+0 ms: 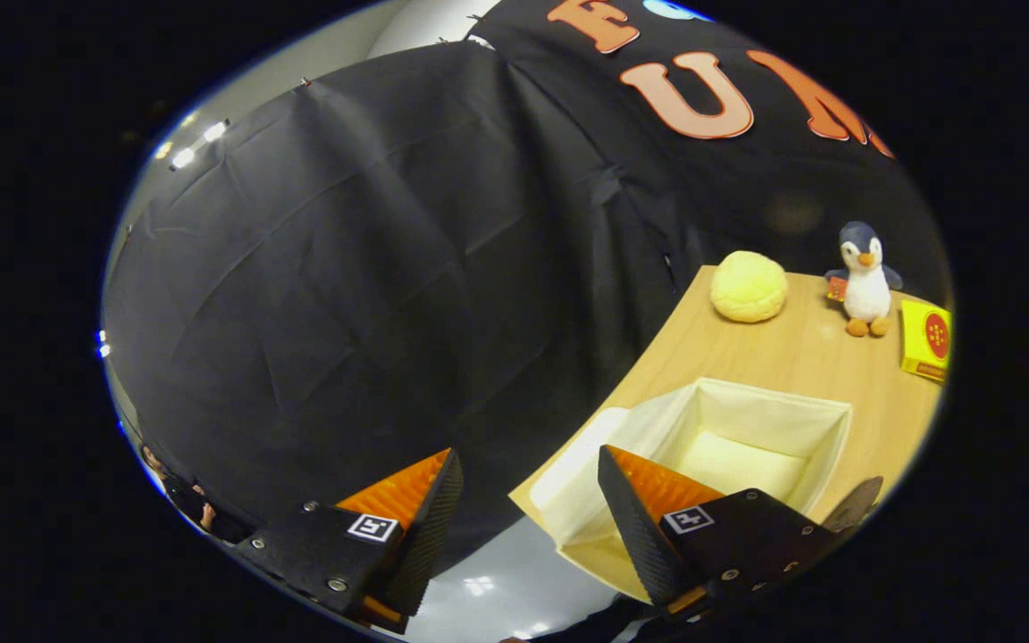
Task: Open the storage box then place both shoes into the box .Put the left shoe in first, then the right shoe, with the right side of both shoes facing outward in a uniform manner.
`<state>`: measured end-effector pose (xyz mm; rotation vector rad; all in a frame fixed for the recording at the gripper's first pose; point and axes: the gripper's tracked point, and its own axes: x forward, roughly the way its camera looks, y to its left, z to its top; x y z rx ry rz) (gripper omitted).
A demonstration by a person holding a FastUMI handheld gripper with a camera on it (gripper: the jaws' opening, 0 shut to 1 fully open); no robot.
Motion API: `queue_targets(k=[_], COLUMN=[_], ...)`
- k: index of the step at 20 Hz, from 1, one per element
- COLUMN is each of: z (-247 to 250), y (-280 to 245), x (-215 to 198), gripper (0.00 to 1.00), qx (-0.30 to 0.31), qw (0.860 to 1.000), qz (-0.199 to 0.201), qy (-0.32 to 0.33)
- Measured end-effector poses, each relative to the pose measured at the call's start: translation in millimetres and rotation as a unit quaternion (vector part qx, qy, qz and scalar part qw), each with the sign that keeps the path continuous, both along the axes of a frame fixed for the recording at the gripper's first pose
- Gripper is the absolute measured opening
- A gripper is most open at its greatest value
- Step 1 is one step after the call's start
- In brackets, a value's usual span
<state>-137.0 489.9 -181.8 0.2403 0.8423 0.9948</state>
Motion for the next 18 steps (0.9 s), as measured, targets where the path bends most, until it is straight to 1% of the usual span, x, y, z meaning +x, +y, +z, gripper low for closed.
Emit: queue_targets(k=[1, 5, 8, 10, 14, 16, 18], z=[-6, -30, -60, -89, -143, -167, -190], y=[-21, -98, -165, -208, -275, -298, -314], x=[6, 36, 51, 56, 46, 38, 31], gripper=[0.95, 0.97, 0.97, 0.97, 0.97, 0.96, 0.95], qx=[-0.009, -0.046, -0.086, -0.125, -0.183, -0.207, -0.227], qw=[1.000, 0.995, 0.984, 0.975, 0.961, 0.955, 0.951], qz=[-0.013, -0.082, -0.141, -0.170, -0.205, -0.212, -0.209], qy=[-0.011, -0.047, -0.067, -0.063, -0.037, -0.025, -0.015])
